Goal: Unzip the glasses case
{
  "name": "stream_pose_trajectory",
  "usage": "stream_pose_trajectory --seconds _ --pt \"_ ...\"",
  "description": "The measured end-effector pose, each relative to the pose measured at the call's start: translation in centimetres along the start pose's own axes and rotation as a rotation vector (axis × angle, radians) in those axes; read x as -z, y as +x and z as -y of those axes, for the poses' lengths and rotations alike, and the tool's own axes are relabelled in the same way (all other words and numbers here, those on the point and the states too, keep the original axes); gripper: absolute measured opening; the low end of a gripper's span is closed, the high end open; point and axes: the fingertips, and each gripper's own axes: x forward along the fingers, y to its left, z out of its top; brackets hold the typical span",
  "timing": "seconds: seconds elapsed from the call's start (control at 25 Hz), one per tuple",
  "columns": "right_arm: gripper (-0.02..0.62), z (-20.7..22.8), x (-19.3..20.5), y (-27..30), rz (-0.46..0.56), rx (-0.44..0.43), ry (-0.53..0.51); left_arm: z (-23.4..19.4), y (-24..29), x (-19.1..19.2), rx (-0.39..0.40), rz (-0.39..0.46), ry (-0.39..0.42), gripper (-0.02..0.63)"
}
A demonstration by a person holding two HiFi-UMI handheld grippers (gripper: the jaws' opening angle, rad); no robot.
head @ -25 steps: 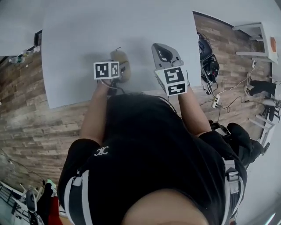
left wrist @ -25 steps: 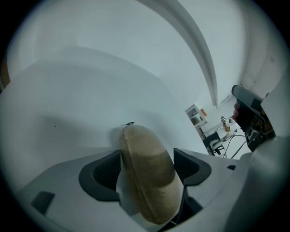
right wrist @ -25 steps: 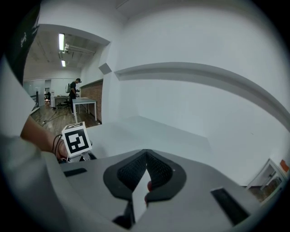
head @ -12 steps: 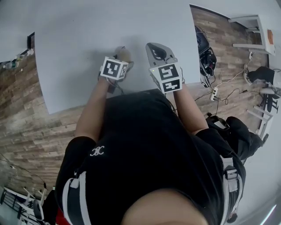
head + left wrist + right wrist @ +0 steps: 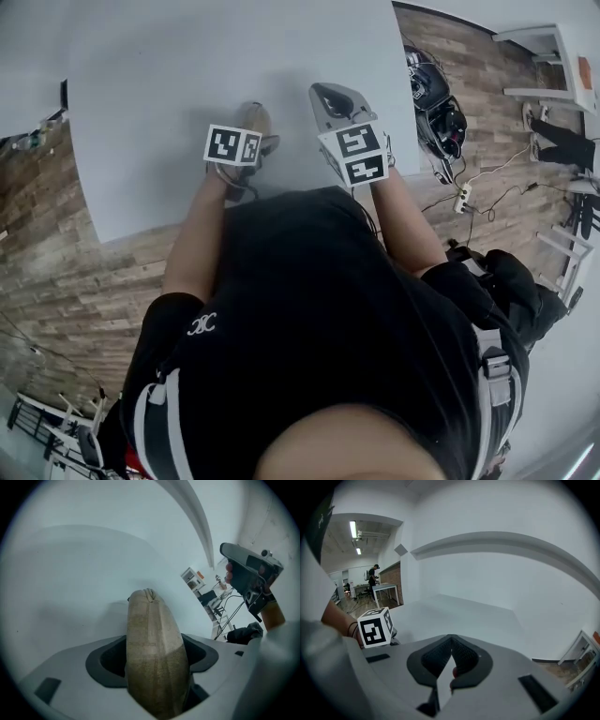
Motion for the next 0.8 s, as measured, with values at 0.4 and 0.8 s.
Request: stream_pose_trajectory --seconds 0.4,0.8 --pt "0.005 2.6 -1.3 -1.4 0.072 -0.122 0.026 3.9 -4.4 -4.6 0.082 0.209 0.256 0.336" --pt "0.005 -1.1 -11.5 -8.8 0.260 -0.546 -0.273 17.5 -20.1 -8.1 0.885 0.511 0.452 0.334"
